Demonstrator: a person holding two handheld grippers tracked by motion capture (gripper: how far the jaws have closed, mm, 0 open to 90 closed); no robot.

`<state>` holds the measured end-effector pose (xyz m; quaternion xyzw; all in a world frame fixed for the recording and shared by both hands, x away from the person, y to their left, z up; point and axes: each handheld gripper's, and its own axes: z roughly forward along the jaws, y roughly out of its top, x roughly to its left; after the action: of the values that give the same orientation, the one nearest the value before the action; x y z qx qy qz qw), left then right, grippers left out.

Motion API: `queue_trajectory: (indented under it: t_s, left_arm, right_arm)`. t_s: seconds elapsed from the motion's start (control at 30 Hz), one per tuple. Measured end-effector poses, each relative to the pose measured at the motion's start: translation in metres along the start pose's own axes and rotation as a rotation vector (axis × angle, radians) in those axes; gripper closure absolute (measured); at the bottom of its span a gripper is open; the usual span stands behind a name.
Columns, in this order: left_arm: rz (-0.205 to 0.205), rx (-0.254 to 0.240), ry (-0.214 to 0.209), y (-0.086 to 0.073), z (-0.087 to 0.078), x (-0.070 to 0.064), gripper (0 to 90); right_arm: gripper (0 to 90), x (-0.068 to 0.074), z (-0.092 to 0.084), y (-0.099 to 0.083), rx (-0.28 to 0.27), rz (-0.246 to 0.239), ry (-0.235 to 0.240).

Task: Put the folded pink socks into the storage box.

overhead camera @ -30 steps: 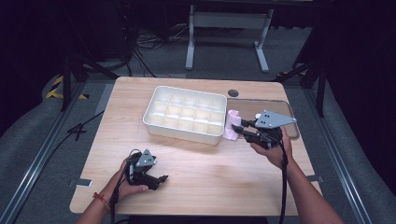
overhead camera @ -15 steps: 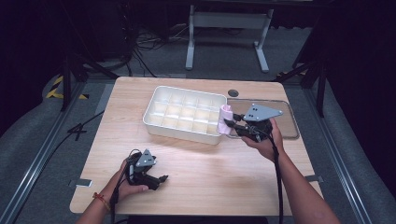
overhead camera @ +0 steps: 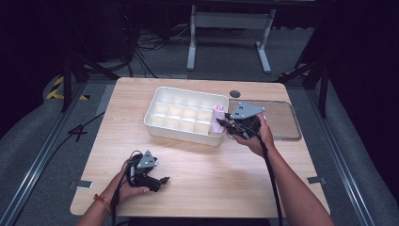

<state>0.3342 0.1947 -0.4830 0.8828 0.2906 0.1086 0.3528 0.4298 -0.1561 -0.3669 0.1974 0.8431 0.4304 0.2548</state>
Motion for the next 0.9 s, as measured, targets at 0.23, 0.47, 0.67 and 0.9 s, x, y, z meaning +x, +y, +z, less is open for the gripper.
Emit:
queue_trajectory:
  t_s: [0.23,0.47,0.67,0.9]
  left_arm:
    - [0.0,0.0,0.0,0.0,0.0,0.0,12.9]
    - [0.0,-0.001,0.0,0.0,0.0,0.0,12.9]
    - [0.001,0.0,0.0,0.0,0.0,0.0,12.9]
    - [0.001,0.0,0.0,0.0,0.0,0.0,12.9]
  right_arm:
    - [72.2,-0.001,0.011,-0.002,0.038,-0.008,-0.009]
    - [72.1,-0.004,0.02,-0.005,0.065,-0.013,0.004]
    - [72.1,-0.002,0.028,-0.006,0.104,-0.036,0.011]
    - [72.1,0.0,0.038,-0.008,0.156,-0.066,0.019]
